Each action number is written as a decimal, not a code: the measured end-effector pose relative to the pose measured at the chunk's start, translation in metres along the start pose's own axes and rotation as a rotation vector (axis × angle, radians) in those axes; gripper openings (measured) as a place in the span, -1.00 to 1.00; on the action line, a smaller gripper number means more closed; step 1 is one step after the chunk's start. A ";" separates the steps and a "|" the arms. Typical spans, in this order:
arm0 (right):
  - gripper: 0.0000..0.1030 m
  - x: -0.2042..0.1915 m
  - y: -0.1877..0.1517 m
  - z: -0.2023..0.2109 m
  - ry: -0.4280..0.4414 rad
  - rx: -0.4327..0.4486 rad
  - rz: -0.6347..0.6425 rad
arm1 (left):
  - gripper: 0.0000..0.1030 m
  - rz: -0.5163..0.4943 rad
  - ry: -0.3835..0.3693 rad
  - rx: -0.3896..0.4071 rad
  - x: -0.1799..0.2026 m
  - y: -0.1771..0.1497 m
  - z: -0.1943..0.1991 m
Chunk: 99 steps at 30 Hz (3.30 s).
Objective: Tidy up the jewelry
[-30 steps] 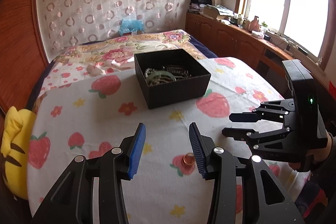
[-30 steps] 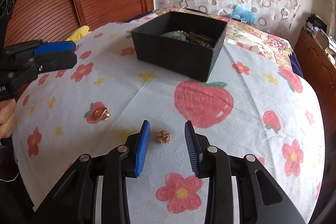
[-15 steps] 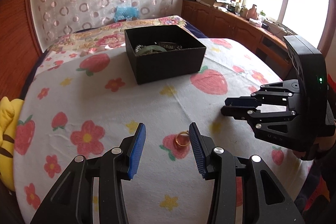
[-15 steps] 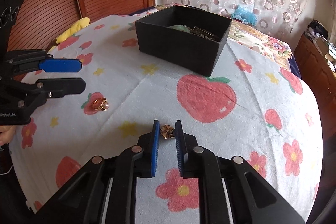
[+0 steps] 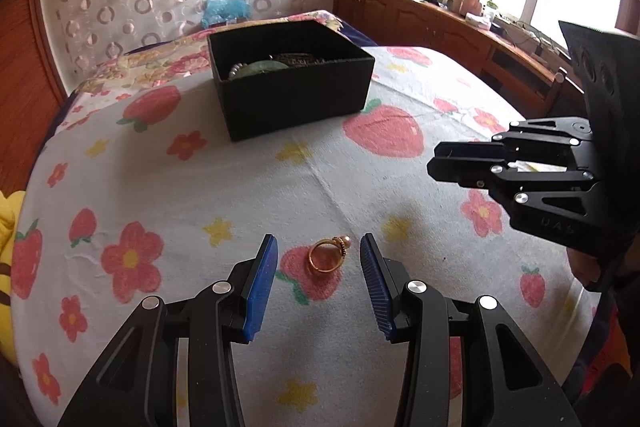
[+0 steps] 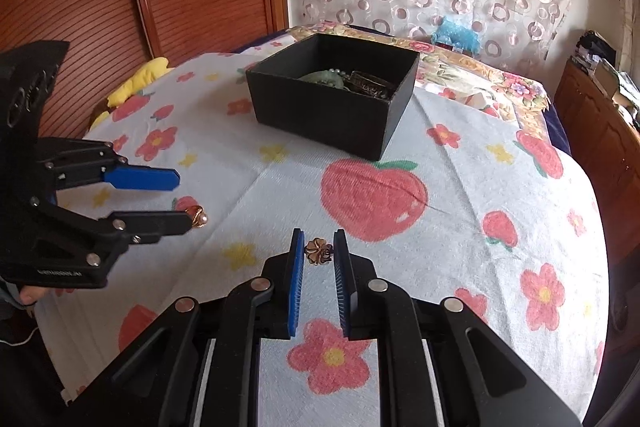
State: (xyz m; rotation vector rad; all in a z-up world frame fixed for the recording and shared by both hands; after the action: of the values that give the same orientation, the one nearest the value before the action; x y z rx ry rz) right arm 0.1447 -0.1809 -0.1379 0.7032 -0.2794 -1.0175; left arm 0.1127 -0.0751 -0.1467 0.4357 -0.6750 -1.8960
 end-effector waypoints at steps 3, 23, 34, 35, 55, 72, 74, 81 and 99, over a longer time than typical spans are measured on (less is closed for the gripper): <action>-0.68 0.001 -0.001 0.000 0.000 -0.003 -0.002 | -0.21 -0.019 0.000 -0.016 0.005 -0.001 -0.005; -0.68 0.004 0.027 0.001 0.002 0.023 -0.008 | -0.65 -0.001 0.027 0.052 -0.017 0.023 0.010; -0.68 0.021 0.101 -0.014 0.002 0.100 -0.038 | -0.65 0.031 0.108 0.139 -0.043 0.063 0.024; -0.68 0.023 0.106 -0.017 -0.001 0.103 -0.041 | -0.65 0.030 0.112 0.143 -0.045 0.066 0.025; -0.35 0.042 0.125 -0.038 -0.013 0.107 -0.083 | -0.65 0.015 0.175 0.162 -0.076 0.127 0.006; -0.35 0.062 0.100 -0.007 -0.040 0.154 -0.150 | -0.12 0.047 0.180 0.146 -0.073 0.142 -0.018; -0.35 0.060 0.098 -0.002 -0.034 0.164 -0.154 | 0.09 0.049 0.194 0.162 -0.071 0.140 -0.011; -0.21 0.049 0.083 0.012 -0.030 0.178 -0.173 | 0.72 0.068 0.236 0.203 -0.072 0.125 0.015; 0.96 0.026 0.043 0.060 -0.150 0.292 -0.228 | 0.86 0.167 0.305 0.228 -0.061 0.063 0.066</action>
State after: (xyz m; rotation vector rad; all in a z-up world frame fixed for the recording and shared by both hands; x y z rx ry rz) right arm 0.1556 -0.2130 -0.0672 0.9388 -0.4937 -1.2641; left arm 0.1443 -0.0224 -0.0559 0.7729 -0.7009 -1.5592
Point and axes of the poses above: each gripper's, at about its wrist camera, not at the fingertips, and z roughly against the way its jaws point, x to its right, y to its top, the point moved 6 cm from there along -z, roughly the way its jaws point, and after that the axes turned 6 degrees about -z, right-handed, at the moved point
